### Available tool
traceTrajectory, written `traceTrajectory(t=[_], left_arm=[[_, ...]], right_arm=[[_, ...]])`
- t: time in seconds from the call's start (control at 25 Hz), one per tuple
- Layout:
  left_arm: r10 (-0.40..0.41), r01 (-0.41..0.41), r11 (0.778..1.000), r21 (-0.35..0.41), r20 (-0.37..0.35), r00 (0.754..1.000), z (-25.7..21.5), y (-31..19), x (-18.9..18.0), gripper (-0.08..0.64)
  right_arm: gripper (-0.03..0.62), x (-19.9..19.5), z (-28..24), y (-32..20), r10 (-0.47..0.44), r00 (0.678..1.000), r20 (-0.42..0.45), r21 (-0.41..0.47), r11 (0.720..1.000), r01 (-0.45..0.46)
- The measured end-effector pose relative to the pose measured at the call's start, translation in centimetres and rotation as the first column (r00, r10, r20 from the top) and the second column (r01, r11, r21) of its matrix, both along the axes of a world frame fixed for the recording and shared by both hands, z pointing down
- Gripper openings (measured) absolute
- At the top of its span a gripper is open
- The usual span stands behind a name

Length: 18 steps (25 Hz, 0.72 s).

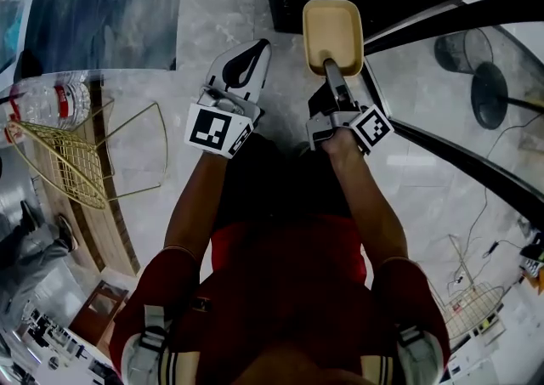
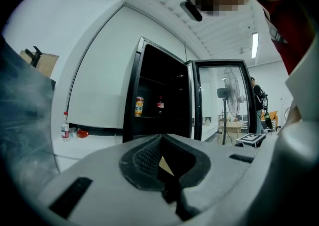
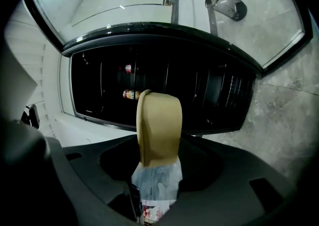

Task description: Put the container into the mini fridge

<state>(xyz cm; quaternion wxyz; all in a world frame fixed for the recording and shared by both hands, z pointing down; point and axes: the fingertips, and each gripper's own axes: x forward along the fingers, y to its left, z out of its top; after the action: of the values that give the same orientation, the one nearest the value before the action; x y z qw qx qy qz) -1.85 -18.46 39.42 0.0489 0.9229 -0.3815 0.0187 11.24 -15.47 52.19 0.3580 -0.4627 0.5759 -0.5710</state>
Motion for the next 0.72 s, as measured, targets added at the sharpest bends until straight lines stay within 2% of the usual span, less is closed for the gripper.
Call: traceTrajectory(t=[0.72], left_arm=[[0.002,-0.001,1.0,0.026,-0.024,1.0,12.0,-3.9,1.0,0.006]], right_arm=[[0.21,0.1,11.1,-6.5,0.014,1.0,0.005,0.017,1.0,-0.015]])
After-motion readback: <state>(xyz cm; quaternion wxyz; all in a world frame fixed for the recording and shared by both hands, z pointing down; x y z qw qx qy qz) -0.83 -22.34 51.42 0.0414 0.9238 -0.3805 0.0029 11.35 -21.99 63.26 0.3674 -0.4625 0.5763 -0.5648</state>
